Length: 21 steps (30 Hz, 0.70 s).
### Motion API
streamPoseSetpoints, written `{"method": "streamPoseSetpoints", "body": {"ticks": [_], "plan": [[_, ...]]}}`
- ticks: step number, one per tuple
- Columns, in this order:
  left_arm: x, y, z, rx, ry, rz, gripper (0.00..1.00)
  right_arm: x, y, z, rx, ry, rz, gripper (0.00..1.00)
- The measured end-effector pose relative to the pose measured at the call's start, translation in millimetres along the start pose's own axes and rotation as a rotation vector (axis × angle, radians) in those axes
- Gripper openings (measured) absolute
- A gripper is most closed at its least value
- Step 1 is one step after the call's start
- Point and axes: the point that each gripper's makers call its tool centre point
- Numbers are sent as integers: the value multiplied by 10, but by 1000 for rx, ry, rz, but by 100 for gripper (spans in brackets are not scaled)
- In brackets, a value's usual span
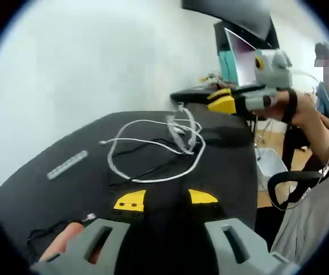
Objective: Grab the wires, straighten them and put them on the rack
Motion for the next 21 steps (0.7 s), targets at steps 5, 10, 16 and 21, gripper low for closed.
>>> {"method": "streamPoseSetpoints", "body": {"ticks": [5, 10, 16, 21], "plan": [[-19, 205, -88, 48, 29, 24, 13, -39, 286, 301, 149, 260, 39, 26], [-40, 105, -106, 59, 71, 25, 3, -208, 713, 474, 196, 410, 117, 21], [-289, -366, 107, 81, 86, 99, 1, -31, 884, -34, 24, 322, -79, 6], [-447, -704, 282, 90, 12, 97, 1, -96, 923, -451, -102, 263, -131, 4]]}}
Point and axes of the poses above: the point that each gripper's makers call its tool centre point, and the gripper's own axes: y roughly forward along the fingers, z roughly to its left, x roughly out of its top, and after that the axes turned 1 degree about -z, right-handed
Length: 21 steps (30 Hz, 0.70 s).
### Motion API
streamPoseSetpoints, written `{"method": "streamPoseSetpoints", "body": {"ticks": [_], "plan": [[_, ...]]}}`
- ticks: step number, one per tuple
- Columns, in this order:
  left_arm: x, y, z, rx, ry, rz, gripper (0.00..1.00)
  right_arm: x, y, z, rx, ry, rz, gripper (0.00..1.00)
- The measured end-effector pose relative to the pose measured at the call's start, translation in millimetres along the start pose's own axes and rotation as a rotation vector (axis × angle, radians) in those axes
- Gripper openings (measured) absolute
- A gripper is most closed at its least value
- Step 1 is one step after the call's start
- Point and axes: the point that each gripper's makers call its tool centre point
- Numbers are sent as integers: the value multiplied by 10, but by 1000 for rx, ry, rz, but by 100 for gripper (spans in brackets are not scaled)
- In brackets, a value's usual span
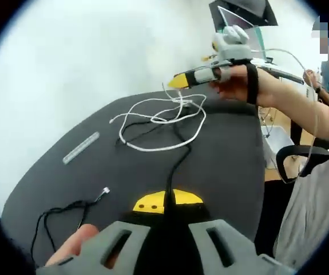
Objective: Grab the wires, straighten them and put them on the rack
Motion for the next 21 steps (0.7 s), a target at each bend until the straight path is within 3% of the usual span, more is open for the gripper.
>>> {"method": "streamPoseSetpoints", "body": {"ticks": [2, 4, 6, 7, 9, 11, 13, 14, 15, 16, 17, 20, 21], "plan": [[51, -79, -29, -72, -59, -51, 1, -51, 50, -102, -36, -102, -7, 4], [130, -174, 52, -122, -159, -119, 1, -122, 4, -117, -44, -111, -20, 5], [293, -259, 182, -159, -215, -277, 1, -119, -43, -155, -70, -130, -16, 5], [310, -274, 228, -153, -225, -324, 1, -10, -57, -150, -81, -123, -74, 5], [284, -262, 270, -174, -338, -343, 1, -93, 1, -115, -37, -109, -33, 5], [425, -293, 423, -127, -402, -437, 1, -136, -31, -112, -45, -125, -12, 5], [419, -307, 568, -68, -474, -431, 2, -92, -58, -68, -31, -127, -40, 5], [279, -288, 793, 75, -464, -370, 2, -105, -60, -56, -28, -128, -34, 5], [110, -292, 990, 223, -375, -292, 2, -139, -53, -43, -25, -125, -19, 5], [-1, -316, 1094, 304, -273, -223, 4, -167, -48, -25, -23, -118, -3, 5], [40, -304, 1038, 282, -269, -261, 4, -179, -51, 0, -21, -124, 4, 5], [211, -452, 1081, 236, -450, -420, 5, -190, -77, 16, -12, -143, 9, 5], [221, -488, 1136, 245, -482, -435, 7, -178, -82, -9, -14, -118, 4, 5]]}}
Point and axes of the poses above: the point that each gripper's makers call its tool centre point, and the gripper's own axes: y roughly forward along the fingers, z roughly to its left, x roughly out of its top, and after that the axes turned 1 degree about -z, right-handed
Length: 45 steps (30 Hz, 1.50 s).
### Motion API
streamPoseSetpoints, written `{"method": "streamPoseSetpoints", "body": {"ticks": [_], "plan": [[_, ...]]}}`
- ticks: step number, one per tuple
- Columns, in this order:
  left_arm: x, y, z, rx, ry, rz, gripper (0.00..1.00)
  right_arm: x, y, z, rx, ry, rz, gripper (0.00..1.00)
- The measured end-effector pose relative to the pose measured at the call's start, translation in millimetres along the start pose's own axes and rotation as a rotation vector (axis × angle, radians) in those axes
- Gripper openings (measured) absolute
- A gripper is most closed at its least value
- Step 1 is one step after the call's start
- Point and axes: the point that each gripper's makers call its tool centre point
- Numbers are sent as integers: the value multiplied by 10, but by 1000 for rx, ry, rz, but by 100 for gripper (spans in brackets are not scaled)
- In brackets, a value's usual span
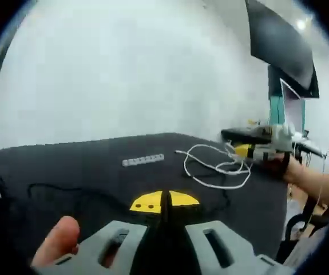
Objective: Grab the wires, straighten them and put them on the rack
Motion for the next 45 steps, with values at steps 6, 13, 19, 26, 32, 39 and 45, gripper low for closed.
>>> {"method": "streamPoseSetpoints", "body": {"ticks": [6, 13, 19, 26, 32, 39, 45], "plan": [[230, -43, 146, 149, 226, -52, 38, 87, 5, -172, -7, 93, -48, 8], [-360, 328, -828, -120, 352, 180, 44, 184, -25, -348, -52, 154, -113, 9], [-937, 738, -1116, -171, 583, 376, 18, 212, -14, -319, -39, 132, -124, 9], [-362, 565, -509, 174, 823, 337, 0, 211, 6, -323, -36, 107, -128, 9], [44, 261, -534, 131, 605, 223, 0, 256, -45, -267, -29, 99, -151, 9], [-507, 628, -907, -161, 522, 459, 15, 258, -86, -254, -30, 96, -154, 9], [-866, 874, -902, -225, 361, 557, 11, 265, -110, -232, -27, 100, -159, 9]]}}
Point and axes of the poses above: the point that each gripper's makers call its tool centre point, and the gripper's own axes: y roughly forward along the fingers, z roughly to its left, x roughly out of its top, and after that the axes turned 1 degree about -z, right-handed
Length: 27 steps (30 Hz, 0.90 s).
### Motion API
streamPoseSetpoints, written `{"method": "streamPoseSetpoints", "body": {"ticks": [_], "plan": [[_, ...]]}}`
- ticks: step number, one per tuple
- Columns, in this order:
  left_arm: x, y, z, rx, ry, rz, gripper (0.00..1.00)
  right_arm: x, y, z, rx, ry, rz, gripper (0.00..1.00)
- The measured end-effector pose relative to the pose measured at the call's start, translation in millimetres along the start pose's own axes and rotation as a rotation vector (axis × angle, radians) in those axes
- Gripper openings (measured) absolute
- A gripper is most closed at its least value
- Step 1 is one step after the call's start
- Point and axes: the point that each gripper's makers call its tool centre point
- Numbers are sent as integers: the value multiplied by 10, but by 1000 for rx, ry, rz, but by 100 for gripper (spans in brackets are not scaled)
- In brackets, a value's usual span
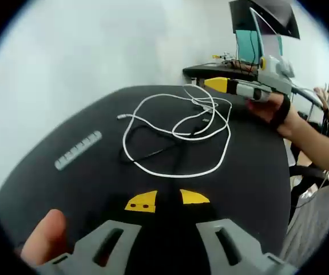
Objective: Grab the wires, straighten them and put them on the rack
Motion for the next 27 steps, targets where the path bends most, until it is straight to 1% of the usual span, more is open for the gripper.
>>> {"method": "streamPoseSetpoints", "body": {"ticks": [1, 2, 3, 4, 5, 6, 7, 8, 9, 10, 11, 13, 14, 15, 16, 17, 18, 19, 20, 21, 22, 23, 24, 25, 26, 27], "plan": [[41, 9, -48, -5, -4, -33, 11, -1, -1, 5, 1, -2, 1, 9], [33, 18, -67, -9, -17, -33, 11, -2, 0, -1, -1, -5, 1, 9], [33, 11, -53, 3, -6, -28, 8, 0, -1, 5, 3, -5, 0, 9], [3, -27, 1, 49, -23, 18, 2, 5, -5, 1, 1, -5, -2, 9], [-9, -38, -55, 17, -12, 40, 1, 8, -8, 0, 0, -7, -4, 9], [6, -81, -36, 33, 0, 45, 0, 12, -15, -10, -6, -9, -5, 9], [38, -137, -46, 43, -12, 46, 0, 15, -18, -11, -7, -9, -7, 9], [133, -229, -26, 74, 2, 2, 0, 19, -12, -11, -6, -9, -10, 9], [238, -331, 15, 85, 33, -38, 0, 21, -12, -13, -7, -11, -12, 9], [297, -461, 9, 106, 65, -46, 0, 12, -3, -23, -10, -11, -12, 9], [374, -590, 35, 136, 121, -50, 0, 13, -1, -24, -9, -10, -14, 9], [559, -901, 73, 233, 251, -71, 0, 18, 3, -30, -13, -10, -18, 9], [680, -1061, 83, 279, 302, -100, 0, 31, 1, -33, -17, -14, -24, 9], [828, -1210, 126, 328, 338, -134, 0, 38, -5, -32, -20, -19, -28, 9], [971, -1360, 161, 379, 349, -181, 0, 46, -16, -33, -27, -23, -32, 9], [1098, -1506, 227, 438, 367, -213, 0, 52, -17, -43, -33, -27, -34, 9], [1232, -1657, 309, 513, 385, -259, 0, 57, -17, -55, -37, -28, -37, 10], [1335, -1823, 399, 584, 373, -313, 0, 69, -23, -62, -40, -25, -43, 10], [1392, -1920, 492, 627, 347, -340, 0, 74, -29, -74, -47, -22, -45, 10], [1412, -1985, 586, 655, 324, -354, 0, 62, -12, -121, -68, -19, -37, 10], [1369, -2013, 680, 674, 322, -323, 0, 39, 11, -136, -72, -20, -25, 10], [1330, -2063, 800, 711, 306, -312, 0, 32, 16, -133, -70, -20, -21, 10], [1301, -2115, 903, 747, 294, -319, 0, 14, 11, -121, -68, -28, -10, 10], [1274, -2165, 988, 773, 283, -337, 0, 2, 17, -114, -68, -37, -4, 10], [1250, -2222, 1057, 782, 246, -369, 0, -16, 34, -101, -65, -45, 5, 10], [1250, -2305, 1128, 792, 202, -416, 0, -26, 36, -83, -59, -54, 10, 10]]}}
Point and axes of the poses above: the point that each gripper's makers call its tool centre point, and the gripper's own axes: y roughly forward along the fingers, z roughly to its left, x roughly out of its top, and after that the axes turned 1 degree about -z, right-handed
